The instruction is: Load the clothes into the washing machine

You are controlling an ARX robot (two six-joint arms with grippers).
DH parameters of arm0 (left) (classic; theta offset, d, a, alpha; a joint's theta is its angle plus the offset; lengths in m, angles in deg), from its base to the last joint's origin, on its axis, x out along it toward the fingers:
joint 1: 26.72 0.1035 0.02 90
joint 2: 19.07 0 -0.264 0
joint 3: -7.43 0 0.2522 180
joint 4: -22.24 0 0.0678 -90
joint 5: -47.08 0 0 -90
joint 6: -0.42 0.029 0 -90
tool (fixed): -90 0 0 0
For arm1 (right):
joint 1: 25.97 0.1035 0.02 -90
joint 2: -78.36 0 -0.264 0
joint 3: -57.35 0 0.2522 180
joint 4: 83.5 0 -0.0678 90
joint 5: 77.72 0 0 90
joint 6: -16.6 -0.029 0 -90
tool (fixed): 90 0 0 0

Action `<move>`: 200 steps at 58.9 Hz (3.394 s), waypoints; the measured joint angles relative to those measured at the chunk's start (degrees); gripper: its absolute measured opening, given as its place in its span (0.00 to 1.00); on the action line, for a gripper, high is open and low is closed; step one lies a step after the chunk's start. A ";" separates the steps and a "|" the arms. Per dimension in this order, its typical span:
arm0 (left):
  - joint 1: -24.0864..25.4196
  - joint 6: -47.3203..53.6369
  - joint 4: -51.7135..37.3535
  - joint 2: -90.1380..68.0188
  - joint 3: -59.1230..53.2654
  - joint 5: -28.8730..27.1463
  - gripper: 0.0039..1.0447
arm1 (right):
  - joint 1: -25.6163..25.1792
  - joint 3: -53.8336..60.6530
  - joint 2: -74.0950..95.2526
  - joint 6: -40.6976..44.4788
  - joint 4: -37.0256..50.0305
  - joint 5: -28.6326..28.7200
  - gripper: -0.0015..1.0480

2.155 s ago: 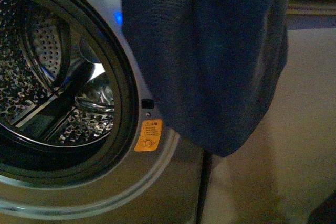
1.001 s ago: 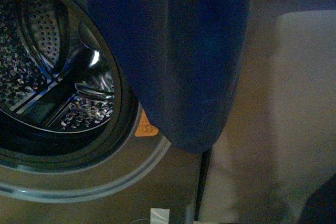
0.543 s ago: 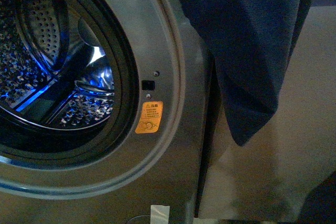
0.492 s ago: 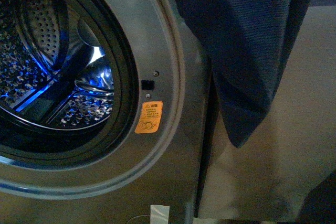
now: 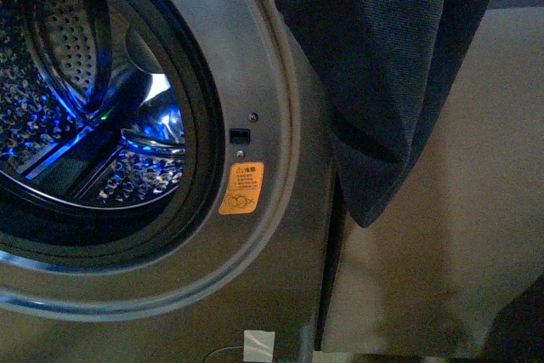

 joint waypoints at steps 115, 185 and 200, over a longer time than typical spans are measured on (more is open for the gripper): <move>38.10 -11.43 -4.48 11.54 -34.49 11.08 0.19 | 2.62 9.90 -5.42 -0.07 7.61 -22.51 0.93; 34.10 -8.39 -27.34 -40.48 -21.49 3.19 0.19 | -18.53 114.03 -72.04 -10.29 24.81 -20.44 0.02; 34.45 -7.78 -20.96 -47.36 -9.57 -0.57 0.19 | -23.71 119.89 -76.85 -10.29 25.79 -15.47 0.02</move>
